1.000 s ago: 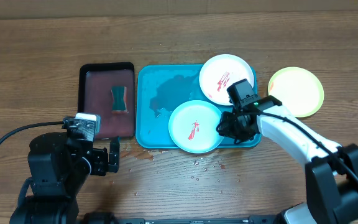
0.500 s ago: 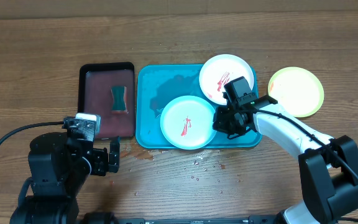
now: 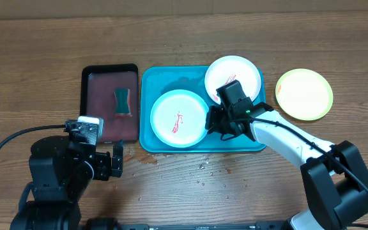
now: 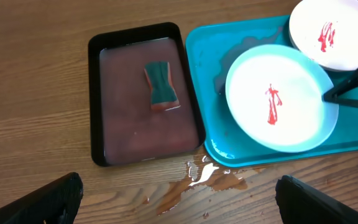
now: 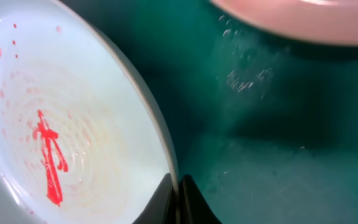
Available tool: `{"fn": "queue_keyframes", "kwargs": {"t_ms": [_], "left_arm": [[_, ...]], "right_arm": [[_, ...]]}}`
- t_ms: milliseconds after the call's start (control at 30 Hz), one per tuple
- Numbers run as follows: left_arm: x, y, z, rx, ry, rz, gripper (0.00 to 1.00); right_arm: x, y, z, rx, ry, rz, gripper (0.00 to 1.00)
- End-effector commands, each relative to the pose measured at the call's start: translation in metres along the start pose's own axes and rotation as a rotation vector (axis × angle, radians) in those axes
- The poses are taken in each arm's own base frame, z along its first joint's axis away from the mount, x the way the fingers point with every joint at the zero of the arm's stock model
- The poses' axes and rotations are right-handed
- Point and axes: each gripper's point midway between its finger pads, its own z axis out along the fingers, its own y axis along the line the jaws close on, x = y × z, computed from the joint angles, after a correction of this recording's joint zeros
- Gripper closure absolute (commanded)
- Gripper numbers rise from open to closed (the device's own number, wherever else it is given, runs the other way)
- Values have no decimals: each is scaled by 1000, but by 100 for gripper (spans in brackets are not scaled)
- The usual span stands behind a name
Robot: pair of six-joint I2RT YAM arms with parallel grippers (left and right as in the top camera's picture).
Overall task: Clean dirty plates on tray and stack at the side
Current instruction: 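Slide the light-blue plate left to the tray center with the right gripper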
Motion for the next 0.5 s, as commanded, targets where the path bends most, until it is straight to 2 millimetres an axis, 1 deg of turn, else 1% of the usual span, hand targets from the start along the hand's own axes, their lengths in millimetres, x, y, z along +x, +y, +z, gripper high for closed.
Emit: {"fn": "queue_keyframes", "kwargs": {"t_ms": [0, 133, 167, 200, 267, 333, 467], "left_arm": [[1, 0, 1, -3, 0, -7, 0], [1, 0, 1, -3, -1, -7, 0], [1, 0, 1, -3, 0, -7, 0], [1, 0, 1, -3, 0, -7, 0], [1, 0, 1, -3, 0, -7, 0], [1, 0, 1, -3, -1, -7, 0], [1, 0, 1, -3, -1, -7, 0]], "right_arm": [[-12, -7, -1, 44, -62, 69, 96], [-15, -3, -1, 25, -74, 64, 96], [-15, -2, -1, 23, -74, 65, 85], [-14, -1, -1, 21, -74, 62, 67], [-11, 5, 0, 0, -61, 54, 61], [-8, 11, 0, -27, -44, 50, 52], [-8, 18, -6, -40, -19, 52, 51]]}}
